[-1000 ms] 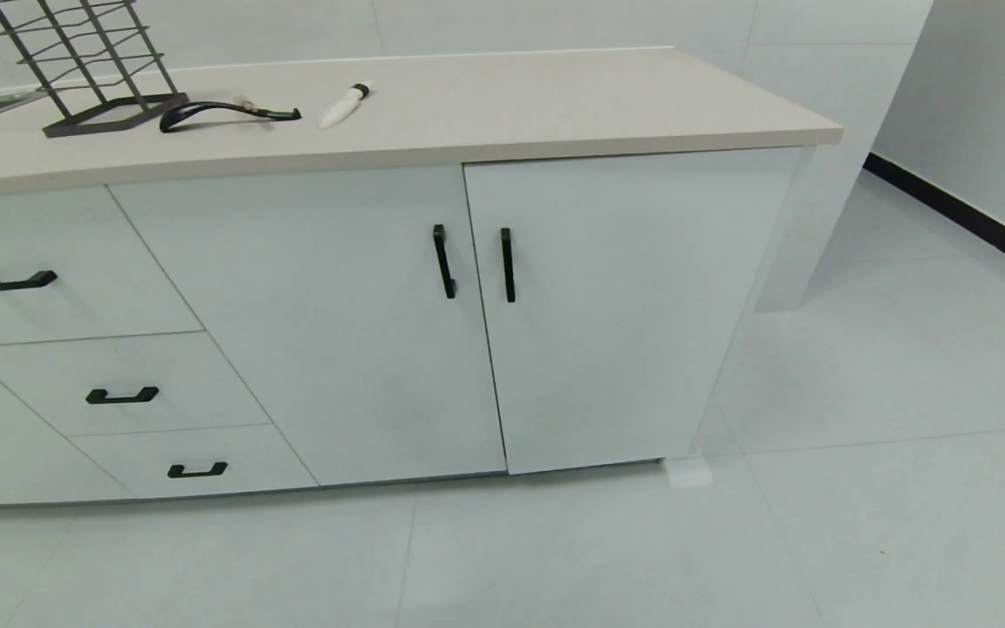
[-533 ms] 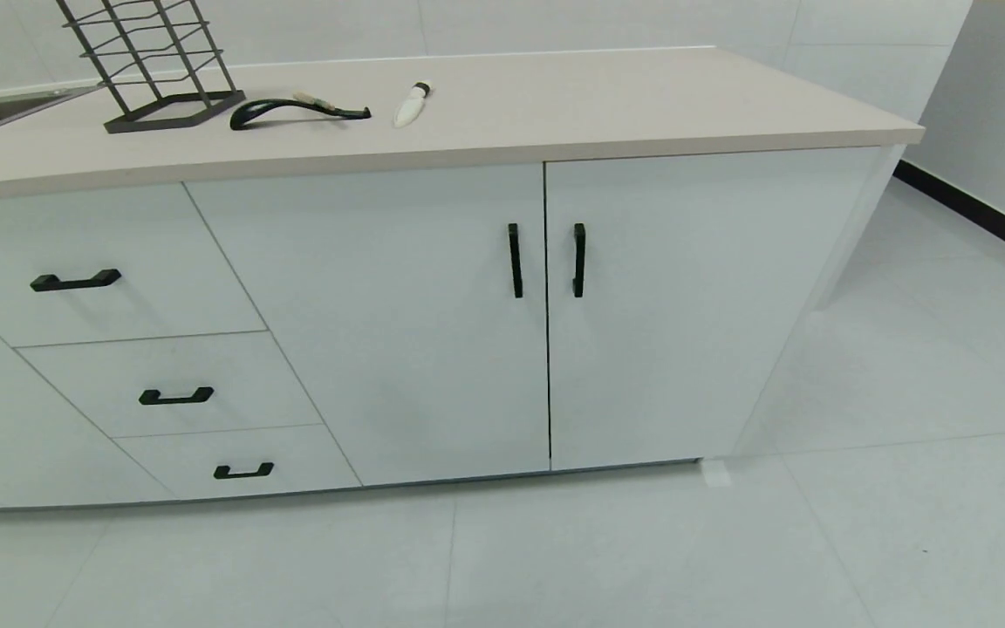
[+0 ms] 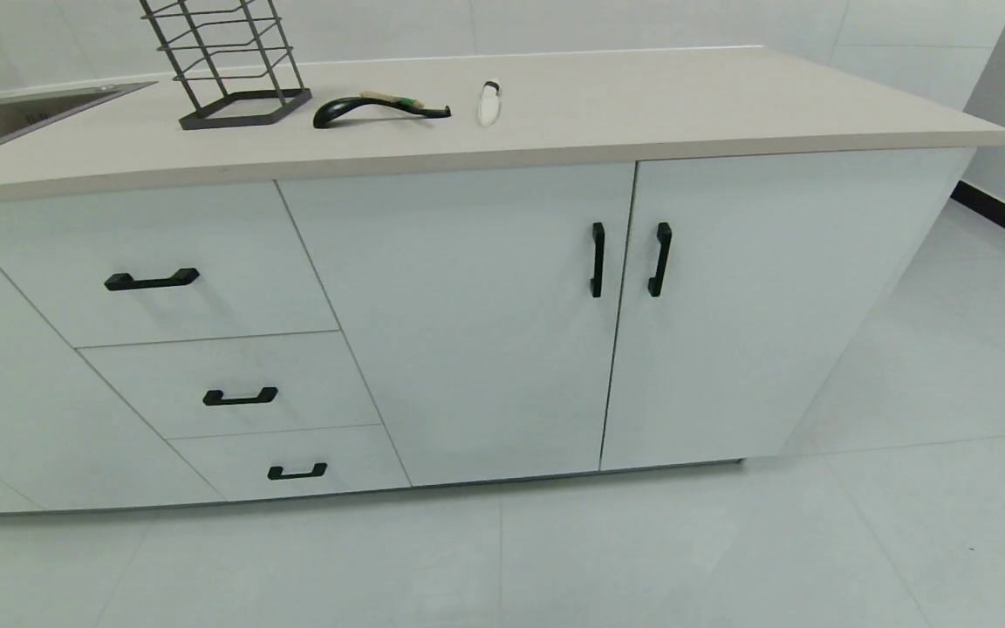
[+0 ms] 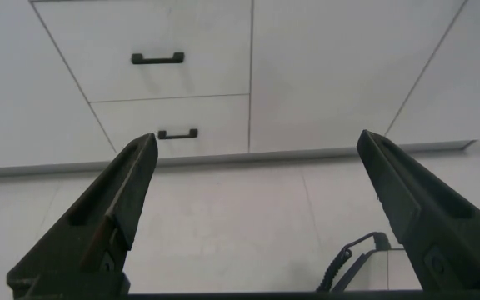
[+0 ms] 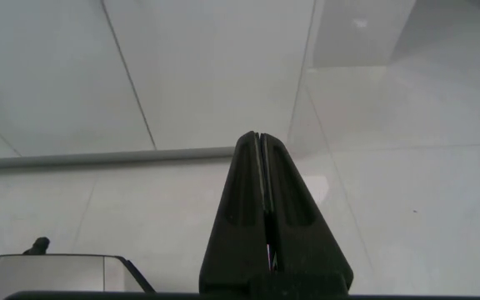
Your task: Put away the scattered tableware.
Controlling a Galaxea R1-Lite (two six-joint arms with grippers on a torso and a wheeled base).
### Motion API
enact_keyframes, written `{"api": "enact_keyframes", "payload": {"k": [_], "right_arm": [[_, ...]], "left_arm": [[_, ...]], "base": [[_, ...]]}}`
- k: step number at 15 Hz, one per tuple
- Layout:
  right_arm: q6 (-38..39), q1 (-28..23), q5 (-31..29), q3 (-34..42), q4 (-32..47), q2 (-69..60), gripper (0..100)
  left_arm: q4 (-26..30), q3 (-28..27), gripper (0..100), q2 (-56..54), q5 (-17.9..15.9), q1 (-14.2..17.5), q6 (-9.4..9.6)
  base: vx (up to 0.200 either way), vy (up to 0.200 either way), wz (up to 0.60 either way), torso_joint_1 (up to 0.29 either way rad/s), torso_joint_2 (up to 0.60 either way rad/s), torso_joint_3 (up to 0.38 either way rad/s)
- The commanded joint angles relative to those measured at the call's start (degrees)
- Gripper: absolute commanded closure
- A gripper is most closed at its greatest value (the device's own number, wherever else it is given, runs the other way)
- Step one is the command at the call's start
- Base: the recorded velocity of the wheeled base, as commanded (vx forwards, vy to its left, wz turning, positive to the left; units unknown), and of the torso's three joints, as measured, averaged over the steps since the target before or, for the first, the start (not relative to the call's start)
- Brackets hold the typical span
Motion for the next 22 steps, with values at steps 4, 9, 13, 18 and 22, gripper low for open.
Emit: {"api": "enact_keyframes", "payload": {"k": [4, 9, 13, 18, 22], "right_arm": [[-0.2, 0.0, -0.1, 0.0, 0.0, 0.2, 100], [-0.3, 0.0, -0.1, 0.0, 0.0, 0.2, 100], [0.0, 0.0, -0.1, 0.0, 0.0, 0.2, 100], [0.0, 0.0, -0.1, 0.0, 0.0, 0.2, 100], [0.1, 0.0, -0.2, 0.0, 0.0, 0.2, 100]], "left_arm": [[0.0, 0.0, 0, 0.0, 0.0, 0.0, -0.04], [0.0, 0.0, 0, 0.1, 0.0, 0.0, -0.04], [0.0, 0.0, 0, 0.0, 0.0, 0.0, -0.21], [-0.2, 0.0, 0, 0.1, 0.0, 0.0, -0.74], [-0.2, 0.0, 0, 0.1, 0.0, 0.0, -0.74]], "base": [[0.0, 0.0, 0.15, 0.001, 0.0, -0.001], [0.0, 0.0, 0.6, 0.0, 0.0, 0.003], [0.0, 0.0, 0.45, 0.003, 0.0, 0.004], [0.12, 0.12, 0.0, 0.0, 0.0, 0.002], [0.2, 0.2, 0.0, 0.0, 0.0, 0.006]]}}
